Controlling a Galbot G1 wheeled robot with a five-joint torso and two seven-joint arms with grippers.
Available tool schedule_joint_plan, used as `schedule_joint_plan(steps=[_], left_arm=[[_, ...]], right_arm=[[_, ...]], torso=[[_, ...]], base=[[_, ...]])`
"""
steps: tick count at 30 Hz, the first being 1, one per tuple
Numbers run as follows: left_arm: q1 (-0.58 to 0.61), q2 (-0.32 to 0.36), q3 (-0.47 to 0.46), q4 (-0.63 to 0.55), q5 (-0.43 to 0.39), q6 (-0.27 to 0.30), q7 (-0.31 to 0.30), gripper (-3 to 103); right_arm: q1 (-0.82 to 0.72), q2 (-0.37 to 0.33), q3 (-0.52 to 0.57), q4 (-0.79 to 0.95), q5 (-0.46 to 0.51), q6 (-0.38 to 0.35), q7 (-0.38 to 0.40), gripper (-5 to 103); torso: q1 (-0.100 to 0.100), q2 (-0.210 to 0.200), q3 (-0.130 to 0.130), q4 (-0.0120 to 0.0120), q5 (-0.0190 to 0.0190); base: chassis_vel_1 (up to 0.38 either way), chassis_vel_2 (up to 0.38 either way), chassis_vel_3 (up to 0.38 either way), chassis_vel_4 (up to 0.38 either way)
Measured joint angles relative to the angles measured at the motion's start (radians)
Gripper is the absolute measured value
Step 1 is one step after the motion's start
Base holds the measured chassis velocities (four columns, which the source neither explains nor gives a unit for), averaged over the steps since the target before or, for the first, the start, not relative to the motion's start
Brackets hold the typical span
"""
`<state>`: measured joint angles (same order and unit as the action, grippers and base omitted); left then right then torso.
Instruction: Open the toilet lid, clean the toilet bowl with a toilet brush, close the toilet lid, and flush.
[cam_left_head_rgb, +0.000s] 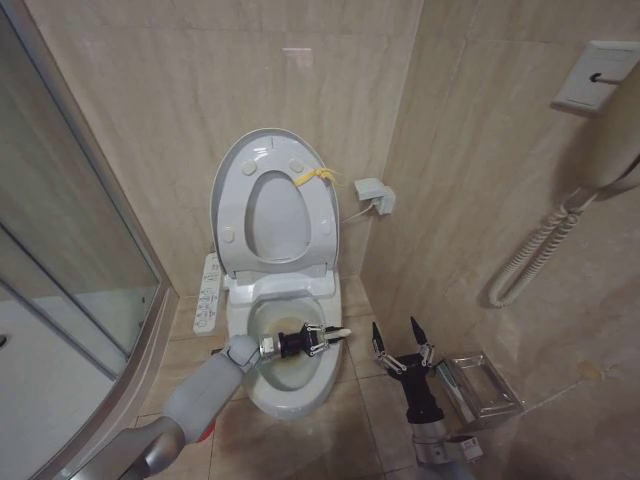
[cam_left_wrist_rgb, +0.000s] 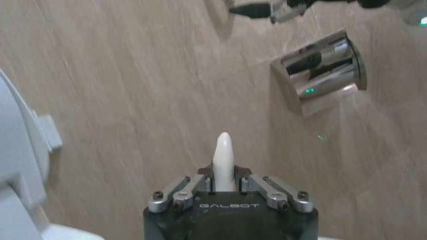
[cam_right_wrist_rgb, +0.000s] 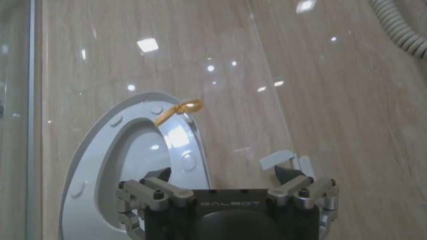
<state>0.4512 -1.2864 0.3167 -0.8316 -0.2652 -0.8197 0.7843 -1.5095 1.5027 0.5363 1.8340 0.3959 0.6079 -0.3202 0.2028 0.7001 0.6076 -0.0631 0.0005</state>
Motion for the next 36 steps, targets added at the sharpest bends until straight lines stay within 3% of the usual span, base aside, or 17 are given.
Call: schedule_joint_plan(steps=[3, 7, 11, 14, 17, 20, 22, 26, 28, 31, 36], left_arm=[[-0.034, -0.007, -0.002, -0.08, 0.013, 0.0, -0.001, 20], [-0.042, -0.027, -0.006, -0.039, 0.074, 0.0, -0.005, 20], [-0.026, -0.03, 0.034, 0.036, 0.137, 0.001, -0.043, 20], [-0.027, -0.03, 0.059, 0.004, 0.153, 0.003, -0.062, 20], [-0.056, -0.049, 0.058, -0.034, 0.173, 0.003, -0.074, 20], [-0.073, -0.075, 0.053, 0.0, 0.198, 0.002, -0.082, 20], [-0.076, -0.09, 0.054, 0.05, 0.21, 0.003, -0.09, 20], [-0.086, -0.101, 0.039, 0.024, 0.21, 0.003, -0.089, 20], [-0.095, -0.108, 0.032, -0.016, 0.211, 0.002, -0.08, 20], [-0.091, -0.113, 0.032, 0.001, 0.212, 0.002, -0.08, 20], [-0.066, -0.107, 0.017, 0.022, 0.142, 0.002, -0.071, 20]], right_arm=[[0.006, 0.001, -0.001, -0.005, 0.001, -0.003, 0.0, 100], [0.011, 0.001, -0.003, -0.015, 0.001, -0.004, 0.0, 100], [0.016, -0.006, -0.007, -0.023, 0.001, -0.007, 0.0, 100], [0.021, -0.011, -0.01, -0.028, 0.002, -0.011, 0.0, 100], [0.026, -0.01, -0.013, -0.038, 0.002, -0.014, 0.0, 100], [0.026, -0.007, -0.019, -0.041, 0.001, -0.014, 0.0, 100], [0.025, -0.009, -0.019, -0.041, 0.001, -0.014, 0.0, 100], [0.025, -0.016, -0.017, -0.038, 0.003, -0.015, 0.0, 100], [0.024, -0.019, -0.015, -0.037, 0.005, -0.016, 0.0, 100], [0.024, -0.019, -0.015, -0.037, 0.005, -0.016, 0.0, 100], [0.018, -0.027, -0.014, -0.038, 0.006, -0.015, 0.0, 100]], torso=[[0.0, 0.0, 0.0, -0.0018, 0.0003], [0.0, 0.0, 0.0, -0.0022, 0.0], [0.0, 0.0, 0.0, 0.0001, 0.0], [0.0, 0.0, 0.0, 0.0, -0.0001], [0.0, 0.0, 0.0, -0.0016, 0.0], [0.0, 0.0, 0.0, -0.0021, 0.0002], [0.0, 0.0, 0.0, -0.0009, 0.0001], [0.0, 0.0, 0.0, -0.0004, 0.0], [0.0, 0.0, 0.0, -0.0017, 0.0001], [0.0, 0.0, 0.0, -0.0017, 0.0001], [0.0, 0.0, 0.0, -0.0007, -0.0001]], base=[[0.0, 0.0, 0.0, 0.0], [0.0, 0.0, 0.0, 0.0], [0.0, 0.0, 0.0, 0.0], [0.0, 0.0, 0.0, 0.0], [0.0, 0.0, 0.0, 0.0], [0.0, 0.0, 0.0, 0.0], [0.0, 0.0, 0.0, 0.0], [0.0, 0.0, 0.0, 0.0], [0.0, 0.0, 0.0, 0.0], [0.0, 0.0, 0.0, 0.0], [0.0, 0.0, 0.0, 0.0]])
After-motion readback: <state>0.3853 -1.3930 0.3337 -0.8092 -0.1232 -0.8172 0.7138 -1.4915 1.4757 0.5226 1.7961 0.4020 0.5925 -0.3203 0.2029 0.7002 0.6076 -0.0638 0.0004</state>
